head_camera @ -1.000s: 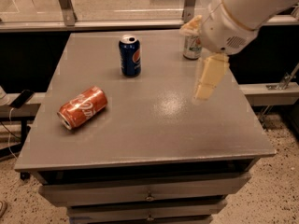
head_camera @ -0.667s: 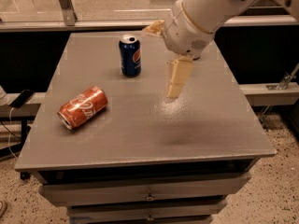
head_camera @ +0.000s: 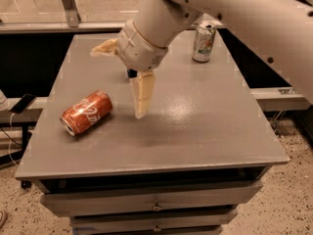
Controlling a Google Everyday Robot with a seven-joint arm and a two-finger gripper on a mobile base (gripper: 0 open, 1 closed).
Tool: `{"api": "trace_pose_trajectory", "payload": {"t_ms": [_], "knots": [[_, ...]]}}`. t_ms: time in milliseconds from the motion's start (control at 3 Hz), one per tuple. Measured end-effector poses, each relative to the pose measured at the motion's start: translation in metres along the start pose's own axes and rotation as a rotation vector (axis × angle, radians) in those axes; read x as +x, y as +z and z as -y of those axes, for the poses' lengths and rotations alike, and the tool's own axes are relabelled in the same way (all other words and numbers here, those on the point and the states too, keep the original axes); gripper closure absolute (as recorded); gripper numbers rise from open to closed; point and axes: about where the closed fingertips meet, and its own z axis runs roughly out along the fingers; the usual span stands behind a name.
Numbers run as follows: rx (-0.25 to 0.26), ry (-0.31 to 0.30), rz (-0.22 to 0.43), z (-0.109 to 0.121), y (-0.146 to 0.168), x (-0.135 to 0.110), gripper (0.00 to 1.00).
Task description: Pick coke can
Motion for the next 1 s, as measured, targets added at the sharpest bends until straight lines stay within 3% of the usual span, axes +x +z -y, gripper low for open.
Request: {"api": "trace_pose_trajectory", "payload": {"t_ms": [333, 667, 1000], "knots": [[-0.04, -0.095, -0.014, 0.005, 0.035, -0.021, 0.0], [-0.066, -0.119, -0.066, 0.011, 0.065, -0.028, 0.0], [-0.092, -0.09, -0.132, 0.018, 0.091, -0.024, 0.0]]}}
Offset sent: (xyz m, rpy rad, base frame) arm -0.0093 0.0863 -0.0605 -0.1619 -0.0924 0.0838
